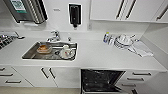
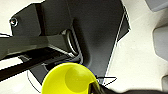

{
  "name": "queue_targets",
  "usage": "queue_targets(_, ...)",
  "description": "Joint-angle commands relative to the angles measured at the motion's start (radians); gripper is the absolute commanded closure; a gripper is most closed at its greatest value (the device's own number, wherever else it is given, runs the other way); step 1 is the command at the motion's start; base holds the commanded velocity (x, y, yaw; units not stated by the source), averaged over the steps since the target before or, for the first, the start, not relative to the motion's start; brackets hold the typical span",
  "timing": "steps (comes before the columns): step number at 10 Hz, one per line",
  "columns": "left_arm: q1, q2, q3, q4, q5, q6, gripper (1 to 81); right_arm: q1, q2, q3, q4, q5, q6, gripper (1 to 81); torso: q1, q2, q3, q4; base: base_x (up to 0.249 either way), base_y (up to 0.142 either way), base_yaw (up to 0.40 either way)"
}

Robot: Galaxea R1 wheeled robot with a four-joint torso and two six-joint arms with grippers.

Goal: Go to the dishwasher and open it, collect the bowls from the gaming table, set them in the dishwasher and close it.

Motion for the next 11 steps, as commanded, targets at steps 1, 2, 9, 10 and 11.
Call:
queue_targets(1,-0.268,-0.085,-0.054,0.142,-0.088,-0.158,81.1,0.01,-0.016,0.004,0.001,-0.054,0.002,81.1,0.0,0.0,0.0,0.0,0.0,0.0,0.0)
queue_targets(2,-0.312,-0.081,-0.053,0.161,-0.094,-0.183,81.1,0.011,-0.017,0.004,0.0,-0.054,0.002,81.1,0.0,0.0,-0.002,0.0,0.0,0.0,0.0)
queue_targets(9,-0.51,0.146,-0.043,0.138,-0.252,-0.411,81.1,0.011,-0.019,0.009,0.0,-0.053,0.002,81.1,0.001,0.002,-0.004,0.0,0.0,0.0,0.0)
queue_targets(10,-0.513,0.198,-0.045,0.158,-0.246,-0.414,81.1,0.008,-0.019,0.009,-0.003,-0.053,0.003,81.1,0.002,0.002,-0.004,0.0,0.0,0.0,0.0)
queue_targets(11,-0.515,0.258,-0.047,0.156,-0.242,-0.422,81.1,0.008,-0.02,0.009,0.0,-0.048,0.002,81.1,0.002,0.002,-0.004,0.0,0.0,0.0,0.0)
